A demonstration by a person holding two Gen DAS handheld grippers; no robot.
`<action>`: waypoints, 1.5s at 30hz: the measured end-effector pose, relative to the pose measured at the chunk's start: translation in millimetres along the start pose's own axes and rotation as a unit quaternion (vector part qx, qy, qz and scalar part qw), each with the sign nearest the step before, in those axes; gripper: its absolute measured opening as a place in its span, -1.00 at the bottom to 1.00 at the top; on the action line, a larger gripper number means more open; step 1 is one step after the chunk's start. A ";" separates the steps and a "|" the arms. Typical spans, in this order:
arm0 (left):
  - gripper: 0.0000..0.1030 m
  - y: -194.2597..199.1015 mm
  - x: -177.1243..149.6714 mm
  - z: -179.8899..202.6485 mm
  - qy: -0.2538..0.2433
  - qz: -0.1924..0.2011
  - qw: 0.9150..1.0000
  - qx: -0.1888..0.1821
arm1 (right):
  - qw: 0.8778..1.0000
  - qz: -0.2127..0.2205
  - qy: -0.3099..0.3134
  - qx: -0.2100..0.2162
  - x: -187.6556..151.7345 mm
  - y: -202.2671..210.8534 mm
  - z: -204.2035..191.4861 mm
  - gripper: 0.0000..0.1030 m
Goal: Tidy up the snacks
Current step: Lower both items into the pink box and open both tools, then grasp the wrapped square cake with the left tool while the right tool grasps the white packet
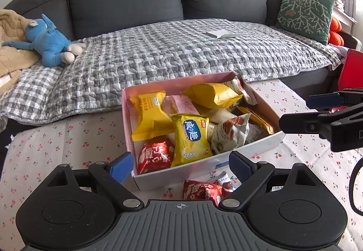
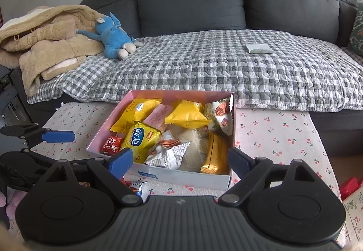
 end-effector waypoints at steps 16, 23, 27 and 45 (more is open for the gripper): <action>0.84 24.9 -59.0 -4.7 0.008 -0.012 1.000 -0.006 | 1.000 -0.014 -0.015 0.020 -27.9 22.4 9.5 0.91; 0.84 17.0 -87.8 -9.3 -0.022 -0.030 0.999 0.002 | 0.997 -0.049 0.049 0.020 -62.0 17.7 3.3 0.96; 0.84 11.7 -104.1 -13.4 -0.037 -0.033 0.999 0.005 | 0.994 -0.072 0.076 0.013 -80.7 14.7 3.2 0.96; 1.00 -14.4 -117.9 -38.2 -0.035 0.008 0.998 -0.046 | 0.987 -0.066 0.138 0.043 -112.2 -5.8 9.2 1.00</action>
Point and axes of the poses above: each gripper's, at about its wrist camera, not at the fingertips, and y roughly against the way its jaws point, z to its right, x to its top, the point moved 1 cm from there along -y, roughly the way its jaws point, and after that the axes turned 4 degrees about -y, right-handed, at the moved point
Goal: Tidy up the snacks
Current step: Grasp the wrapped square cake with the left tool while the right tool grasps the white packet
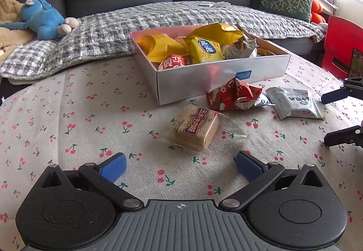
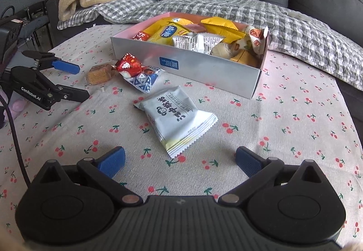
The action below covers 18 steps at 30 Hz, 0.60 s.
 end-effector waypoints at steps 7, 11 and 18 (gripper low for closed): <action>1.00 -11.7 9.2 -9.3 0.003 0.004 1.000 -0.011 | 1.000 0.016 0.011 0.012 10.3 -12.1 1.1 1.00; 1.00 -16.6 13.8 -13.4 0.003 0.008 1.000 -0.013 | 1.000 0.017 0.017 0.016 17.3 -18.6 1.9 1.00; 0.87 -22.7 21.7 -14.0 0.012 0.019 1.000 -0.022 | 0.999 0.019 0.022 0.017 22.3 -24.3 1.2 1.00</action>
Point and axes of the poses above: each gripper's, at about its wrist camera, not at the fingertips, and y roughly against the way its jaws point, z to its right, x to its top, the point moved 1 cm from there along -y, roughly the way its jaws point, and after that the axes turned 4 degrees about -y, right-handed, at the moved point
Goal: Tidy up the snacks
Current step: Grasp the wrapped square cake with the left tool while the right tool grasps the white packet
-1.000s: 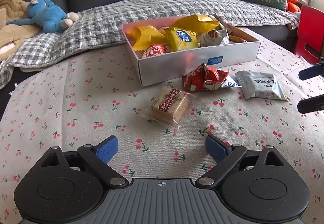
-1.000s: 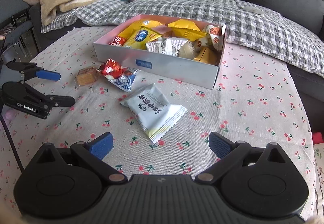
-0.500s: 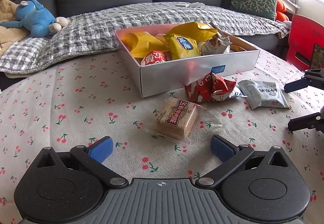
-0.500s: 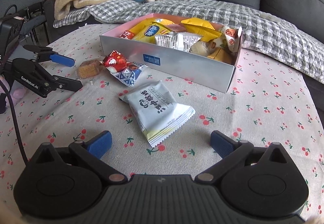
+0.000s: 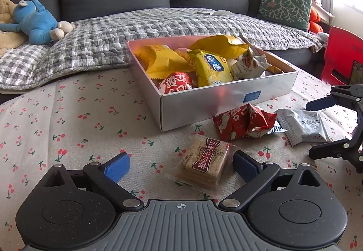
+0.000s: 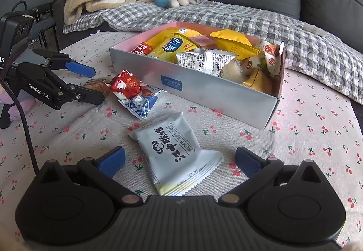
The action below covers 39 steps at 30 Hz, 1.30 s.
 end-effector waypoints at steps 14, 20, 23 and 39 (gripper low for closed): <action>0.20 2.8 6.1 10.2 0.005 -0.003 1.000 -0.031 | 1.000 0.006 0.020 0.009 4.3 2.5 -7.7 0.49; -0.08 4.2 9.4 14.1 0.007 -0.010 0.999 -0.035 | 0.999 0.008 0.032 0.010 4.8 4.8 -13.0 0.25; -0.20 4.8 10.4 17.4 0.004 -0.013 0.999 -0.035 | 0.999 0.008 0.039 0.009 5.3 5.0 -14.9 0.18; -0.38 9.9 19.7 19.6 0.027 -0.025 0.999 -0.002 | 0.998 0.007 0.064 0.019 8.3 7.7 -22.0 -0.21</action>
Point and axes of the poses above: each gripper's, at about its wrist camera, not at the fingertips, and y roughly against the way its jaws point, z to its right, x to its top, the point moved 1 cm from there along -y, roughly the way its jaws point, and after that the axes turned 4 degrees about -y, right-handed, at the moved point
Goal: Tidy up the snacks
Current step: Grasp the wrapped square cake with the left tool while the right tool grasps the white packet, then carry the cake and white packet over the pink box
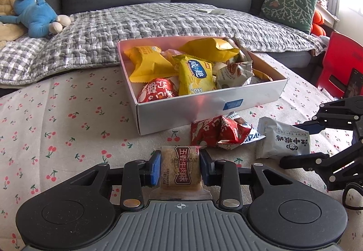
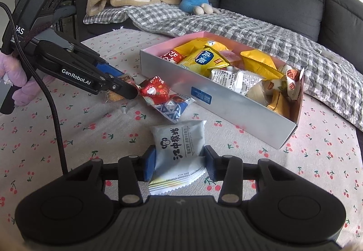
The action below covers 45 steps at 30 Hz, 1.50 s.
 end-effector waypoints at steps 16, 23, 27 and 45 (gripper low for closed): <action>-0.38 30.7 21.5 3.2 0.010 0.038 0.999 0.004 | 0.997 0.057 -0.041 -0.018 22.2 31.3 17.9 -0.21; -0.38 29.7 39.1 2.8 0.016 0.050 0.999 0.009 | 0.992 0.069 -0.081 -0.062 37.6 30.0 43.2 -0.21; -0.38 20.9 52.1 0.2 0.016 0.054 0.998 0.018 | 0.989 0.070 -0.097 -0.085 45.7 24.9 54.6 -0.21; -0.37 -45.1 120.9 -0.4 0.050 0.049 0.997 0.016 | 0.982 0.031 -0.146 -0.112 69.2 -11.5 78.1 -0.20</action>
Point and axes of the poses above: each gripper's, at about its wrist camera, not at the fingertips, and y roughly against the way its jaws point, z to its right, x to its top, the point moved 1 cm from there along -y, roughly the way its jaws point, and after that the axes turned 4 degrees about -y, right-handed, at the moved point
